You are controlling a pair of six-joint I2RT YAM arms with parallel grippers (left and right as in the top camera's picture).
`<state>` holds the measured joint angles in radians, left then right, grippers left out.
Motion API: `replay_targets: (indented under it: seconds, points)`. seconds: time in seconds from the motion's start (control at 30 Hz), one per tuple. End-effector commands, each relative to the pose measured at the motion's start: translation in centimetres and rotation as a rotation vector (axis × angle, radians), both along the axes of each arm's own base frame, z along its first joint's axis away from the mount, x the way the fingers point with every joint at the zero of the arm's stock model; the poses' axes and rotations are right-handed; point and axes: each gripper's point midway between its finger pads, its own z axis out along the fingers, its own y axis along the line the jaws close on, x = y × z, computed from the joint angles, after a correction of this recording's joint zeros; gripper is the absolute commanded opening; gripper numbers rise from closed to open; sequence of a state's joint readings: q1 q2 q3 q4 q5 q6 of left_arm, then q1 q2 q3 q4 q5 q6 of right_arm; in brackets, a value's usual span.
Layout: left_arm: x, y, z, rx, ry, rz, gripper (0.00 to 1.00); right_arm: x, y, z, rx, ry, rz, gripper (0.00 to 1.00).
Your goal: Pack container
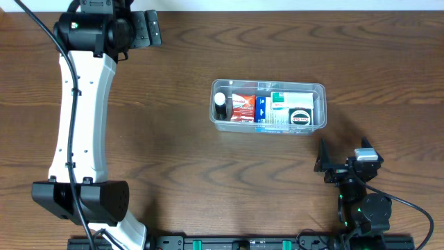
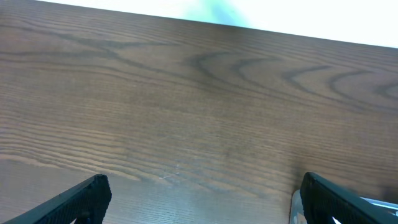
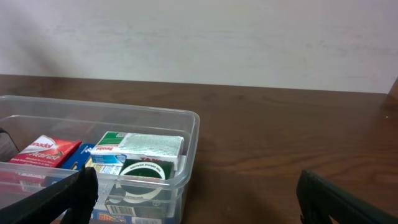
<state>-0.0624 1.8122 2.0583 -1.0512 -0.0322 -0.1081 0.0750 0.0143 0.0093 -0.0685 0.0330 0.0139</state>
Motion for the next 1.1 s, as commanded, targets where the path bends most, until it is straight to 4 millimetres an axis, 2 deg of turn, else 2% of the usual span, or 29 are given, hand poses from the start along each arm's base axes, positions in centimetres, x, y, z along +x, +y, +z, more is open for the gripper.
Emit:
replay_targets:
  seconds: [0.0,0.1,0.2,0.43,0.6,0.7,0.87,0.93,1.07]
  points:
    - [-0.1,-0.1,-0.5,-0.001,0.017,0.003,0.98,0.0,-0.2,-0.1,-0.011,-0.002,-0.004,0.99]
    - [-0.6,0.0,0.7,-0.003,-0.008,0.005,0.98,0.0,-0.2,-0.1,-0.011,-0.002,-0.004,0.99]
    - [-2.1,0.0,2.1,-0.004,-0.021,0.003,0.98,0.0,-0.2,-0.1,-0.011,-0.002,-0.003,0.99]
    - [-8.5,0.5,4.7,-0.001,0.015,0.003,0.98,0.0,-0.2,-0.1,-0.011,-0.002,-0.003,0.99]
    - [-12.9,0.7,6.6,-0.004,-0.022,0.003,0.98,0.0,-0.2,-0.1,-0.011,-0.002,-0.004,0.99]
    - [-15.7,0.9,7.1,-0.006,-0.053,0.003,0.98,0.0,-0.2,-0.1,-0.011,-0.002,-0.003,0.99]
    - [-20.9,1.3,5.7,-0.008,-0.079,0.003,0.98,0.0,-0.2,-0.1,-0.011,-0.002,-0.003,0.99]
    - [-23.2,1.4,4.2,-0.008,-0.080,0.003,0.98,0.0,-0.2,-0.1,-0.011,-0.002,-0.003,0.99]
    - [-27.5,1.7,0.0,-0.006,-0.057,0.003,0.98,0.0,-0.2,-0.1,-0.011,-0.002,-0.003,0.99]
